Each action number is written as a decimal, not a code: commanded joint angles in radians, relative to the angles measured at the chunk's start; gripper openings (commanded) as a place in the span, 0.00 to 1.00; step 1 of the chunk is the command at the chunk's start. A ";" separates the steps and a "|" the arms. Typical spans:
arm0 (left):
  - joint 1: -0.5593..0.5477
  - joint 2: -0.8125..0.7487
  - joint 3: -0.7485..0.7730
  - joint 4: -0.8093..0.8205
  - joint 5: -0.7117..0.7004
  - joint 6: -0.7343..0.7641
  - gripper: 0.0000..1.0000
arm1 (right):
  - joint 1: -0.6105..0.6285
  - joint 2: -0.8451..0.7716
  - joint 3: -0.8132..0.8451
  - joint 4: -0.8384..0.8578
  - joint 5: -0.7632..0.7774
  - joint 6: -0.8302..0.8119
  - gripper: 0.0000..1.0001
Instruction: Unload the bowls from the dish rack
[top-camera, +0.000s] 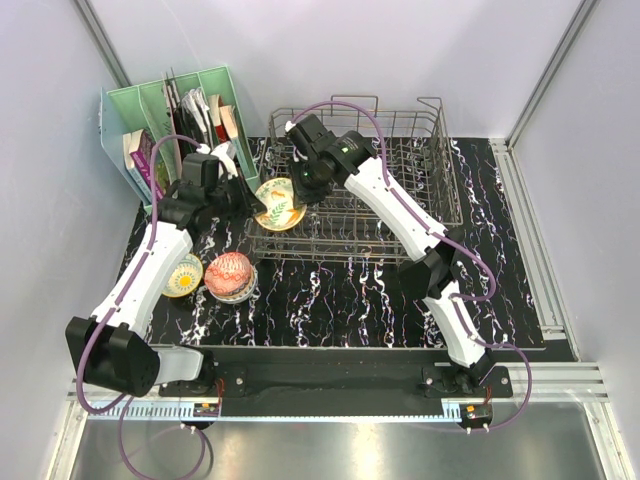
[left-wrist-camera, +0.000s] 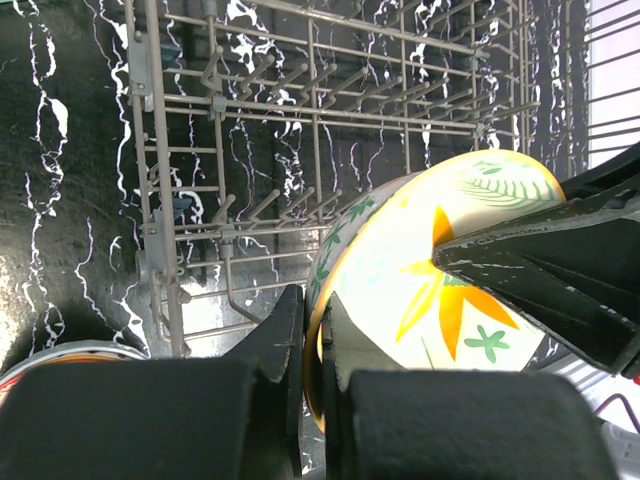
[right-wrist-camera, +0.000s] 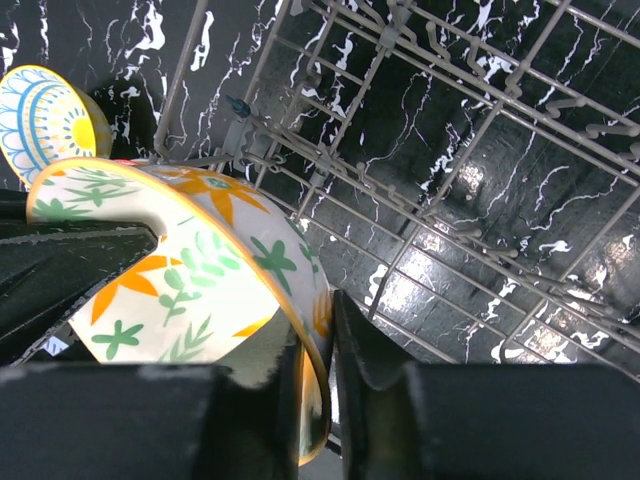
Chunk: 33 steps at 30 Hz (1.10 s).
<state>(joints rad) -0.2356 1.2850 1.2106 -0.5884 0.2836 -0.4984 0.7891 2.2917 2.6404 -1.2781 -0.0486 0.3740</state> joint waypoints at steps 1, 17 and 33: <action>-0.036 -0.019 0.058 0.139 0.077 -0.055 0.00 | 0.007 -0.032 0.018 0.075 -0.056 0.014 0.25; -0.044 0.019 0.119 0.072 -0.020 -0.037 0.00 | -0.024 -0.086 -0.008 0.103 -0.020 0.014 0.64; 0.045 0.060 0.152 -0.054 -0.142 -0.028 0.00 | -0.088 -0.205 -0.077 0.114 0.004 0.020 0.69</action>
<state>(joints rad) -0.2287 1.4029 1.3273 -0.6792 0.1818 -0.5171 0.7361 2.1830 2.5931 -1.1919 -0.0700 0.3965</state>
